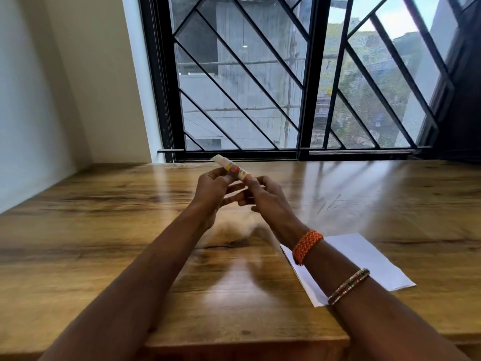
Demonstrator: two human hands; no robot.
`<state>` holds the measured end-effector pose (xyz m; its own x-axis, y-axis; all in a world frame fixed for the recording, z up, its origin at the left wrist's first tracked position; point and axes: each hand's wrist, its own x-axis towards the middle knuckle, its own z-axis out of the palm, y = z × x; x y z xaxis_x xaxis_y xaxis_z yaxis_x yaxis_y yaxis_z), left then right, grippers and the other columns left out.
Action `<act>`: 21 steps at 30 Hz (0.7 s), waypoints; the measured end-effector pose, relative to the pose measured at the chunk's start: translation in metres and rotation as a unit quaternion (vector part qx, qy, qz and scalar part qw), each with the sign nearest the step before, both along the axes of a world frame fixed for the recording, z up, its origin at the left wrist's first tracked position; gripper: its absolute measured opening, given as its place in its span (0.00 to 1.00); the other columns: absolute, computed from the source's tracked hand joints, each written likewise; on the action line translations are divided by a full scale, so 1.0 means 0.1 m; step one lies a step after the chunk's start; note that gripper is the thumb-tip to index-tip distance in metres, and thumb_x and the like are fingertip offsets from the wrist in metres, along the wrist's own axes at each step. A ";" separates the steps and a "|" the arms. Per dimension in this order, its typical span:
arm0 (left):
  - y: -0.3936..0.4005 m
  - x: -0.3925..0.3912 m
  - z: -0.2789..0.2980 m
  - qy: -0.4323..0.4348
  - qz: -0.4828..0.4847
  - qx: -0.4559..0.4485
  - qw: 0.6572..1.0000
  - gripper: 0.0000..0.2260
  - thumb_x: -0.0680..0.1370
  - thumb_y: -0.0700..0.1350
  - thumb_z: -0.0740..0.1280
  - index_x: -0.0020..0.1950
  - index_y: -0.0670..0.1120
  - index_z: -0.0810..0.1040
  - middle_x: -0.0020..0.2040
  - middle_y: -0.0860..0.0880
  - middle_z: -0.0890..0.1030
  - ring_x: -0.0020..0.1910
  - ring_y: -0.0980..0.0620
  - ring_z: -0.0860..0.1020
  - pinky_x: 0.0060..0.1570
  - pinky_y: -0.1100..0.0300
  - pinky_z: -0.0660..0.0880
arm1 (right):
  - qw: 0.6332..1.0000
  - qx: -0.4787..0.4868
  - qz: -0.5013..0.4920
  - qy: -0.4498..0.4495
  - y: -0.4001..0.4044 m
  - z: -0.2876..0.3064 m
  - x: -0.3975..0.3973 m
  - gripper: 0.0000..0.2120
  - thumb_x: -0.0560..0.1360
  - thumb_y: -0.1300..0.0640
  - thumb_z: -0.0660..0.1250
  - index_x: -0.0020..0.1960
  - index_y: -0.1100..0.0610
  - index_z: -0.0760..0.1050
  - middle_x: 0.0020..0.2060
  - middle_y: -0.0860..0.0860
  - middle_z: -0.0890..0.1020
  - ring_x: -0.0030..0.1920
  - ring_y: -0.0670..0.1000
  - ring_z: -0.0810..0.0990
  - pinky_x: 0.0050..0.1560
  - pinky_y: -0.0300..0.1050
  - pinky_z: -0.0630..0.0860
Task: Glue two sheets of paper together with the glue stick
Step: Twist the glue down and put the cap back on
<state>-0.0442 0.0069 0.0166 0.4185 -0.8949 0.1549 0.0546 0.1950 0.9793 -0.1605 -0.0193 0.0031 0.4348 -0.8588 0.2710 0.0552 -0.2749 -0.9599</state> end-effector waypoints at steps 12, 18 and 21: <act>0.04 0.03 0.14 0.068 0.047 0.060 0.995 0.07 0.75 0.48 0.68 0.44 0.45 0.77 0.40 0.48 0.81 0.44 0.54 0.76 0.39 0.57 0.75 | 0.688 -0.639 -0.257 0.229 -0.19 0.01 -0.09 0.16 0.70 0.60 0.70 0.53 0.51 0.68 0.36 0.51 0.82 0.40 0.55 0.79 0.51 0.51 0.61; 0.06 0.06 0.12 0.063 0.050 0.066 0.995 0.05 0.76 0.46 0.67 0.44 0.44 0.78 0.40 0.50 0.80 0.43 0.56 0.75 0.38 0.58 0.73 | 0.909 -0.360 -0.153 0.143 -0.09 -0.03 -0.03 0.12 0.73 0.53 0.69 0.52 0.53 0.68 0.38 0.47 0.83 0.40 0.51 0.80 0.50 0.49 0.64; 0.06 0.04 0.14 0.044 0.018 0.061 0.997 0.10 0.78 0.41 0.64 0.57 0.40 0.78 0.42 0.50 0.79 0.44 0.55 0.75 0.38 0.59 0.73 | 0.991 -0.121 -0.023 0.045 -0.07 0.04 -0.05 0.12 0.77 0.52 0.64 0.54 0.58 0.66 0.38 0.50 0.83 0.36 0.52 0.80 0.41 0.44 0.76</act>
